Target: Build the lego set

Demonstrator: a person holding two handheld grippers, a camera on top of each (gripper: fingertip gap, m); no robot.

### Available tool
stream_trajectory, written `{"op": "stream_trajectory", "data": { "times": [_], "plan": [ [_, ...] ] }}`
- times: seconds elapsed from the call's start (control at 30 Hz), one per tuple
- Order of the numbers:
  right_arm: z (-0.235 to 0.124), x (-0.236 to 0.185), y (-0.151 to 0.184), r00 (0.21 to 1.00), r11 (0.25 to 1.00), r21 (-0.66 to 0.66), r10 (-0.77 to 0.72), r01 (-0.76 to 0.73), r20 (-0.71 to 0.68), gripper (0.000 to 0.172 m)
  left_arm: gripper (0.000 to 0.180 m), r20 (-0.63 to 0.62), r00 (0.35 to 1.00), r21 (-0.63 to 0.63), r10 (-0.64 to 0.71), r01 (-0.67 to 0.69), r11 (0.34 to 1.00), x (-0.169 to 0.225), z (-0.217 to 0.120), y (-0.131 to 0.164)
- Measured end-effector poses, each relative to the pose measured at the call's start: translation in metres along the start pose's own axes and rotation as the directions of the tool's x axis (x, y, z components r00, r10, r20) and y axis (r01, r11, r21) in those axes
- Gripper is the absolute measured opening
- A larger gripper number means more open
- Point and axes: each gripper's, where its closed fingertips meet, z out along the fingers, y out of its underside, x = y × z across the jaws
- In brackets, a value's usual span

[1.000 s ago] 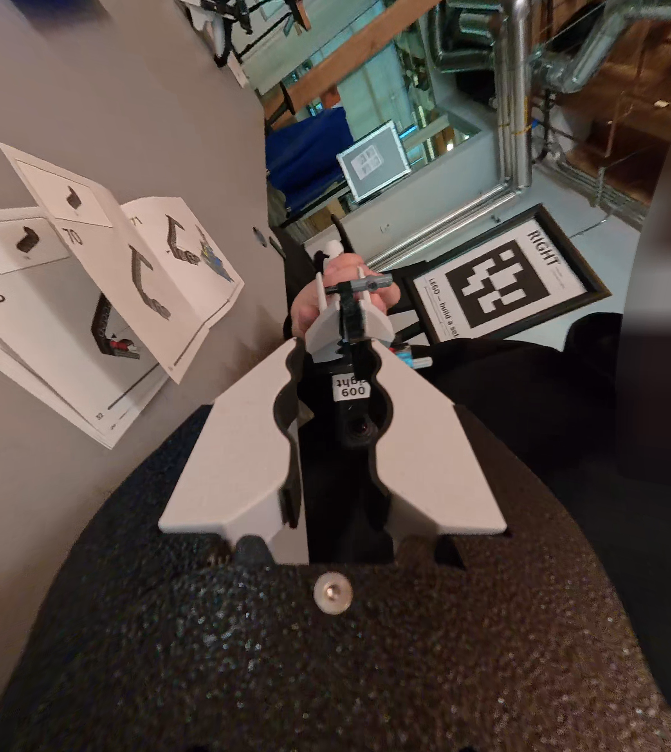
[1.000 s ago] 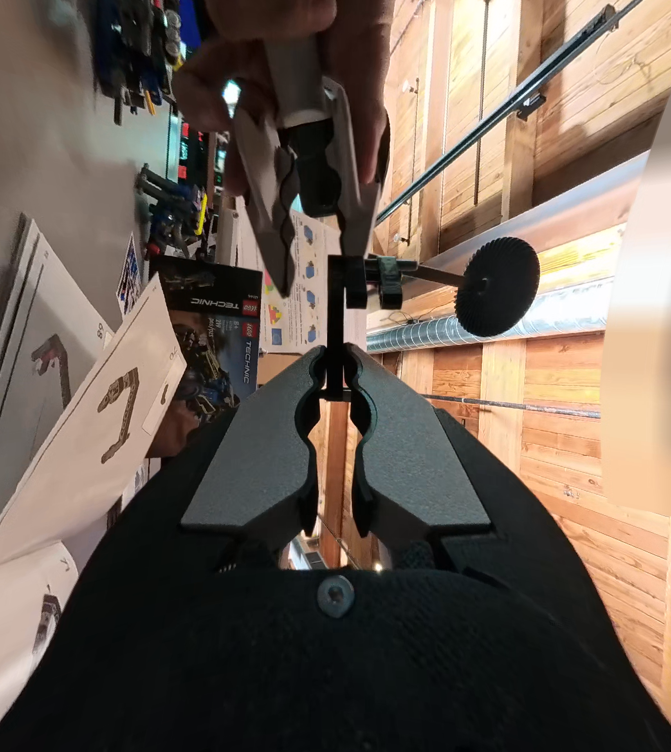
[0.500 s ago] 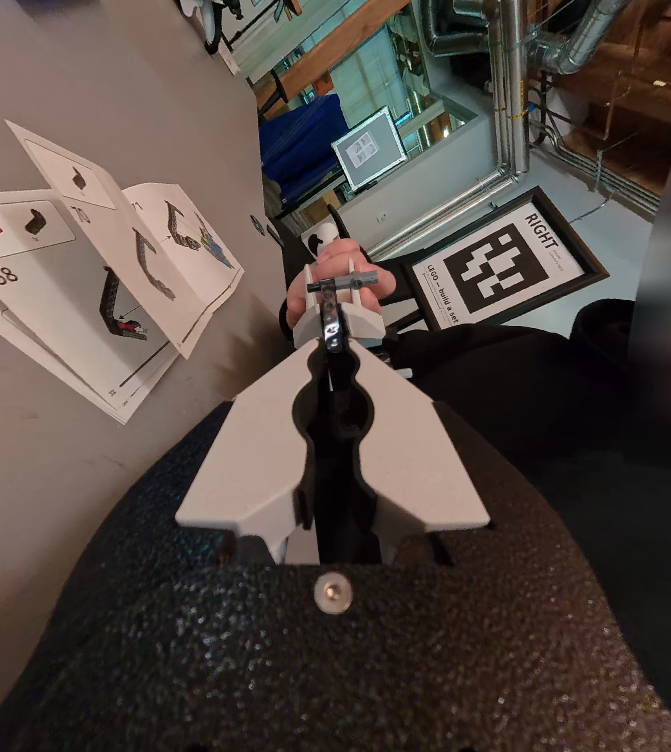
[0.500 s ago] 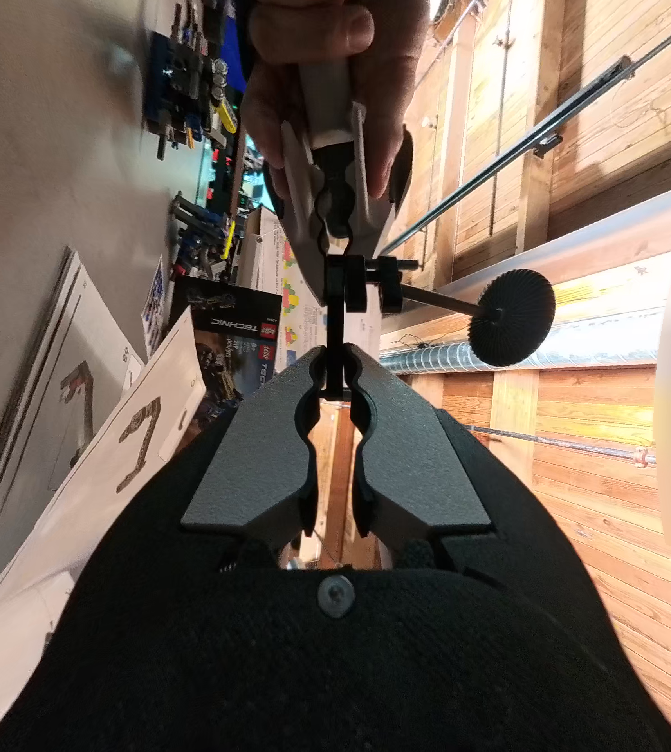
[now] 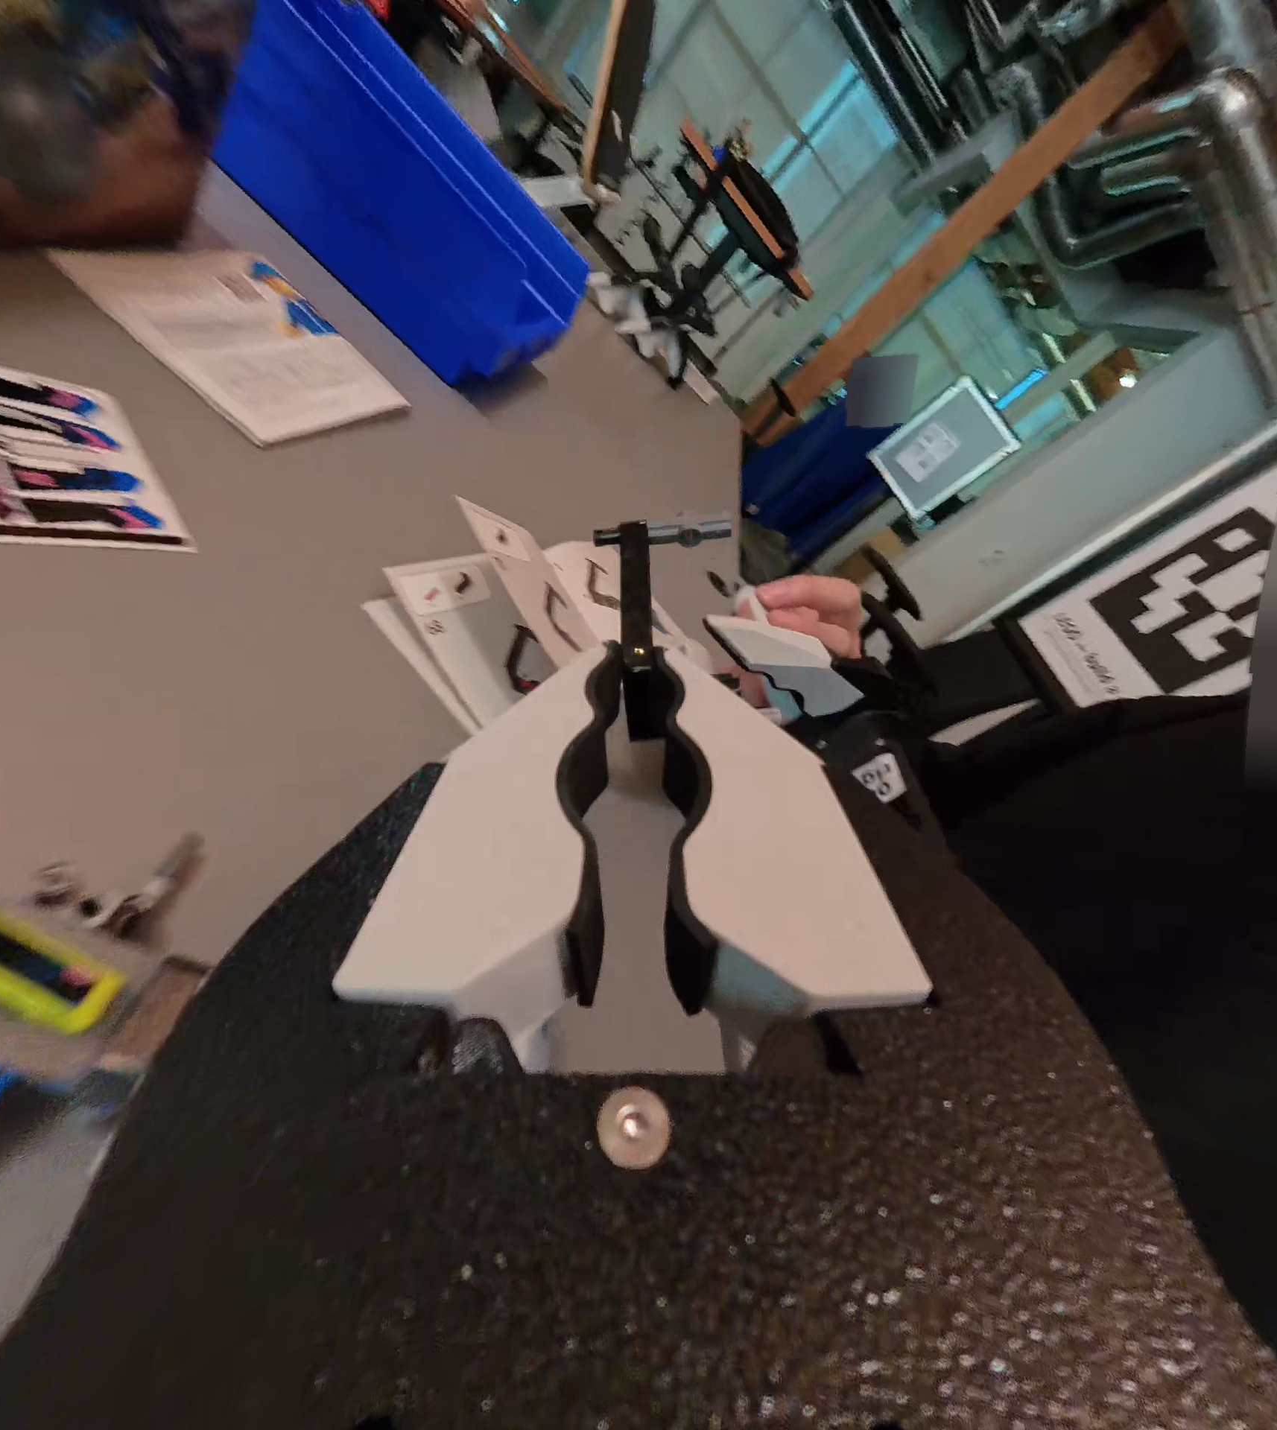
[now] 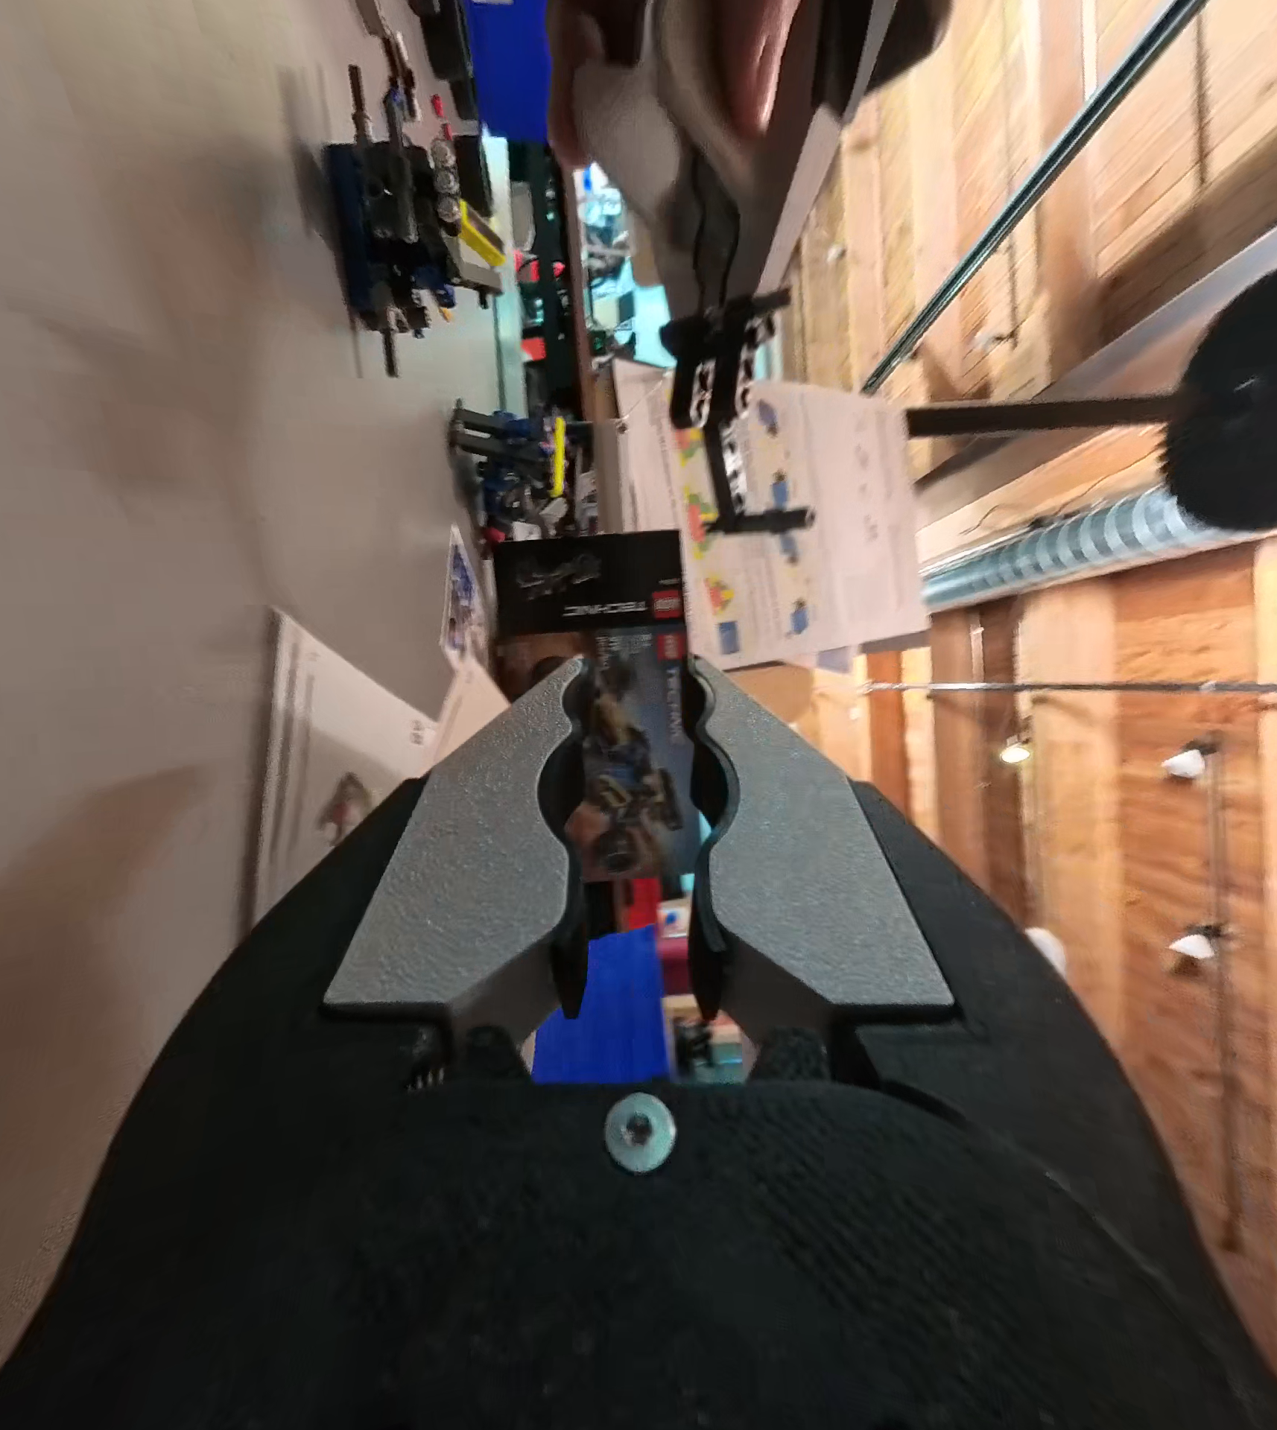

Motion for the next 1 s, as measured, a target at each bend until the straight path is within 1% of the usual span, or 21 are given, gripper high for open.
{"op": "stream_trajectory", "data": {
  "times": [0.07,0.2,0.33,0.4,0.47,0.57,0.63,0.7,0.77,0.8,0.87,0.93,1.0],
  "plan": [
    [0.002,-0.012,0.002,0.997,0.997,-0.035,0.068,-0.066,0.048,0.015,0.004,0.032,0.999,0.051,0.006,-0.008,0.999,-0.005,-0.013,-0.007],
    [0.006,-0.03,0.01,0.984,0.985,-0.119,0.14,-0.127,0.109,0.014,0.004,0.098,0.995,0.118,-0.001,-0.01,0.993,-0.018,-0.033,-0.012],
    [0.009,-0.04,0.005,0.964,0.973,-0.134,0.211,-0.19,0.16,0.013,0.004,0.136,0.991,0.165,-0.013,-0.01,0.986,-0.027,-0.047,-0.013],
    [0.012,-0.043,-0.004,0.937,0.959,-0.13,0.276,-0.253,0.215,0.014,0.004,0.167,0.986,0.187,-0.001,-0.031,0.982,-0.03,-0.056,-0.015],
    [0.015,-0.041,-0.019,0.872,0.917,-0.115,0.399,-0.382,0.283,0.015,0.004,0.231,0.973,0.207,0.022,-0.071,0.976,-0.035,-0.07,-0.019],
    [0.025,-0.03,-0.046,0.719,0.806,-0.089,0.567,-0.586,0.4,0.019,0.004,0.367,0.927,0.205,0.077,-0.162,0.965,-0.045,-0.096,-0.025],
    [0.04,-0.02,-0.06,0.628,0.734,-0.088,0.631,-0.673,0.456,0.023,0.004,0.434,0.895,0.213,0.1,-0.21,0.954,-0.049,-0.113,-0.029],
    [0.06,-0.016,-0.071,0.573,0.7,-0.095,0.648,-0.708,0.502,0.026,0.004,0.477,0.872,0.229,0.109,-0.243,0.943,-0.05,-0.128,-0.032],
    [0.082,-0.022,-0.08,0.541,0.709,-0.107,0.618,-0.697,0.57,0.036,0.004,0.516,0.85,0.241,0.106,-0.263,0.934,-0.054,-0.14,-0.033],
    [0.094,-0.025,-0.083,0.533,0.718,-0.107,0.599,-0.688,0.598,0.041,0.004,0.523,0.846,0.24,0.103,-0.263,0.935,-0.055,-0.143,-0.032],
    [0.114,-0.033,-0.089,0.484,0.723,-0.135,0.576,-0.677,0.659,0.054,0.004,0.522,0.847,0.249,0.099,-0.262,0.932,-0.054,-0.149,-0.033],
    [0.131,-0.04,-0.098,0.392,0.683,-0.163,0.579,-0.712,0.715,0.063,0.004,0.518,0.849,0.264,0.102,-0.272,0.926,-0.051,-0.153,-0.035],
    [0.139,-0.057,-0.105,0.258,0.651,-0.238,0.572,-0.721,0.779,0.077,0.004,0.519,0.848,0.262,0.105,-0.275,0.925,-0.05,-0.157,-0.035]
  ]
}}
